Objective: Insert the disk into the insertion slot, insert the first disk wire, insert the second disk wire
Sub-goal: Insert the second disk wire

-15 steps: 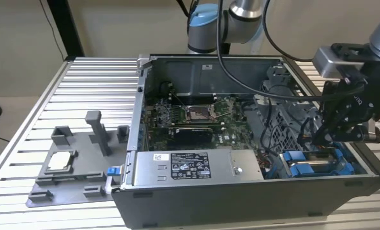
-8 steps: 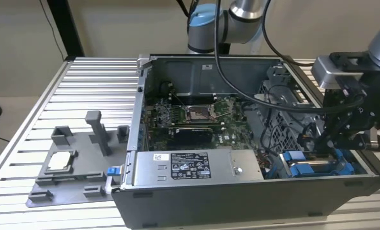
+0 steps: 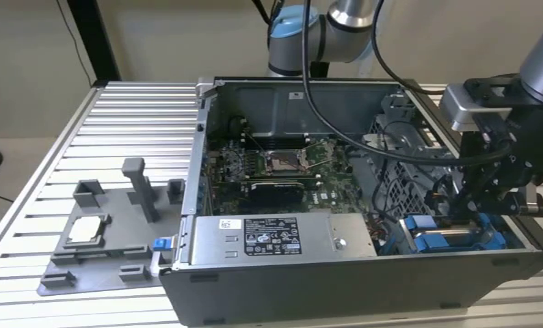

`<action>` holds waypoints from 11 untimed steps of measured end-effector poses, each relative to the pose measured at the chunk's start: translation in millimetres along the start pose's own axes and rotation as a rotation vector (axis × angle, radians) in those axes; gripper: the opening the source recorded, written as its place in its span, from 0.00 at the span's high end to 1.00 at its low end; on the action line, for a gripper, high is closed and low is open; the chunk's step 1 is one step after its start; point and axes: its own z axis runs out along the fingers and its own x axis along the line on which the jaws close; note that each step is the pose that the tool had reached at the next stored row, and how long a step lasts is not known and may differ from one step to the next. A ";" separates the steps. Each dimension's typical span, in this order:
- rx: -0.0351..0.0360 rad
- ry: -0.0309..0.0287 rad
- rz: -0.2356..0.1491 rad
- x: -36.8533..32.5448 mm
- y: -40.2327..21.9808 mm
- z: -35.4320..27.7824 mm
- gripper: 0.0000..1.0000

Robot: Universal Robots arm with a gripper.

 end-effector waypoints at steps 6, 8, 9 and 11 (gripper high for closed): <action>0.0064 -0.0006 0.000 0.4 1.3 2.7 1.00; 0.0080 -0.0008 0.000 0.5 1.7 3.1 1.00; 0.0088 -0.0010 0.000 0.6 2.1 3.3 1.00; 0.0098 -0.0014 -0.001 0.7 2.8 3.6 1.00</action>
